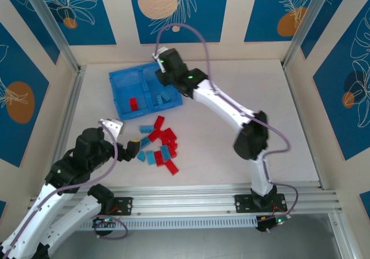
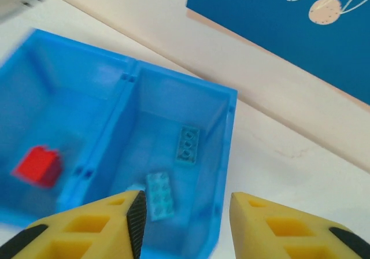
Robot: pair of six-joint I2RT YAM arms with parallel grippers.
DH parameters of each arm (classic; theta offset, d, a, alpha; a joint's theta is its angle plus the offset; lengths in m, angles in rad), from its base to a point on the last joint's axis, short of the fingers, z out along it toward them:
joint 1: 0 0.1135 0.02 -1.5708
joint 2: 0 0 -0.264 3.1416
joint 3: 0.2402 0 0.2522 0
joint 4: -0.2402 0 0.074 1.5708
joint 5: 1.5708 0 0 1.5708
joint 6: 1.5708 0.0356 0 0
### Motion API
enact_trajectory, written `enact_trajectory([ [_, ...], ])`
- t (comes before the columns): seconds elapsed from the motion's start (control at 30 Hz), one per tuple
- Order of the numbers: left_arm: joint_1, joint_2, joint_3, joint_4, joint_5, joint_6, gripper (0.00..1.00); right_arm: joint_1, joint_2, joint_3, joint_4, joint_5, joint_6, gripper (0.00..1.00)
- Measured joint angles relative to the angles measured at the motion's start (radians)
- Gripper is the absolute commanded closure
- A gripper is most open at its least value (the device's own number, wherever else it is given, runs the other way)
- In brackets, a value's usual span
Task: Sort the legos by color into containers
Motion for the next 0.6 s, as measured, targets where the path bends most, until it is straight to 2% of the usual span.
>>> enact_trajectory([
  [0.13,0.000,0.111,0.013,0.030,0.014,-0.113,0.05,-0.005,-0.337,-0.307,-0.017,-0.256,0.102,0.45],
  [0.27,-0.008,0.351,0.073,0.102,0.070,-0.210,0.09,-0.002,-0.615,-0.647,0.030,-0.545,0.227,0.41],
  [0.33,-0.014,0.500,0.130,0.121,0.077,-0.238,0.15,0.003,-0.694,-0.782,0.053,-0.630,0.298,0.36],
  [0.43,-0.027,0.718,0.209,0.159,0.077,-0.265,0.18,0.006,-0.761,-0.931,0.070,-0.676,0.393,0.22],
  [0.6,-0.039,0.942,0.272,0.218,0.059,-0.270,0.23,0.006,-0.821,-1.033,0.057,-0.648,0.467,0.18],
])
